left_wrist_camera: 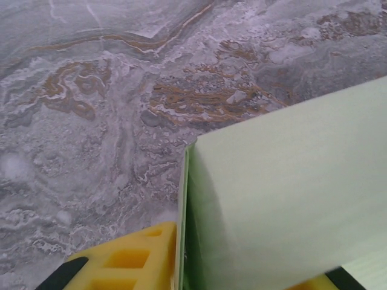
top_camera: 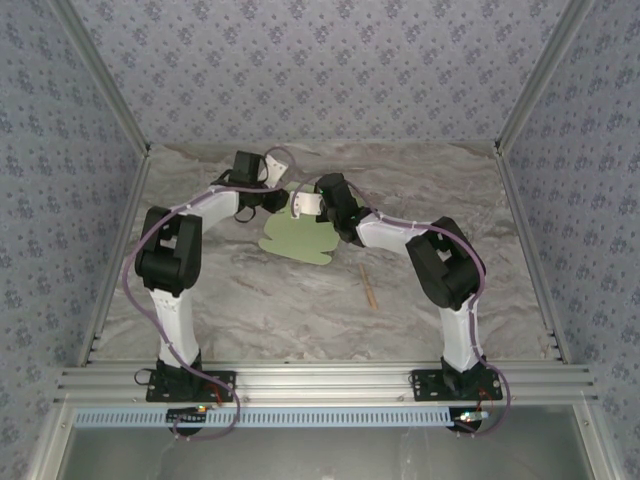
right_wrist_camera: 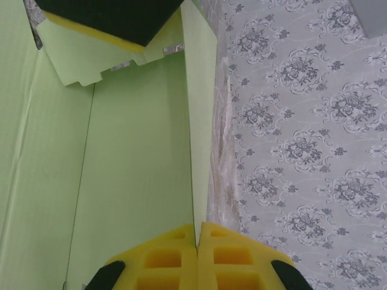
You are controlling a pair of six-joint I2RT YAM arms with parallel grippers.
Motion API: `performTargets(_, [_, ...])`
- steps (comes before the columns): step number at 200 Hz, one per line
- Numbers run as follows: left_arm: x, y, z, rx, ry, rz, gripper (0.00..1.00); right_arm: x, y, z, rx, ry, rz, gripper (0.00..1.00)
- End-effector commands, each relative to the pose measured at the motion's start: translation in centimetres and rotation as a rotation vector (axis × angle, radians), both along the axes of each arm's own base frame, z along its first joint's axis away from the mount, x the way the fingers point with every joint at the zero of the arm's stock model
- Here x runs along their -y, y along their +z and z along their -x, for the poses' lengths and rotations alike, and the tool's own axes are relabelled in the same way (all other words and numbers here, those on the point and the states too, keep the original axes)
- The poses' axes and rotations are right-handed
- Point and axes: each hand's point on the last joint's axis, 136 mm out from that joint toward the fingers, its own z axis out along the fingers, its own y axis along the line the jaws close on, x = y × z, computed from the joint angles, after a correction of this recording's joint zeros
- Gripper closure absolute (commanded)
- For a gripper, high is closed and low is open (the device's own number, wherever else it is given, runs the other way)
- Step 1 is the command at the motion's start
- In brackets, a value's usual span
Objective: Fold the paper box
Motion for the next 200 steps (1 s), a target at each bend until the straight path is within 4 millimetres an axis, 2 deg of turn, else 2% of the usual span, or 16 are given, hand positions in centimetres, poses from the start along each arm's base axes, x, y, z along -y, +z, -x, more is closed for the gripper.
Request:
performTargets(1, [-3.8,2.9,-3.3,0.147,0.208,-0.048,0.73,-1.7,1.4,2.0,-0.059,0.073,-0.057,1.00])
performTargets(92, [-4.6,1.1,-3.0,0.072,0.322,-0.066,0.73,-1.6,1.7,1.8,-0.057,0.051,-0.068,1.00])
performTargets(150, [-4.3,-0.5,-1.5,-0.039,0.312,-0.105,0.73,-1.5,2.3,1.7,-0.038,0.043,-0.067,1.00])
performTargets(169, [-4.8,-1.0,-1.3,-0.042,0.359,-0.117,0.76,-1.7,2.5,1.8,-0.036,0.047,-0.072,1.00])
performTargets(200, [-5.8,-1.0,-1.8,-0.031,0.479,-0.128,0.89,-2.1,2.3,2.3,-0.042,0.051,-0.069,1.00])
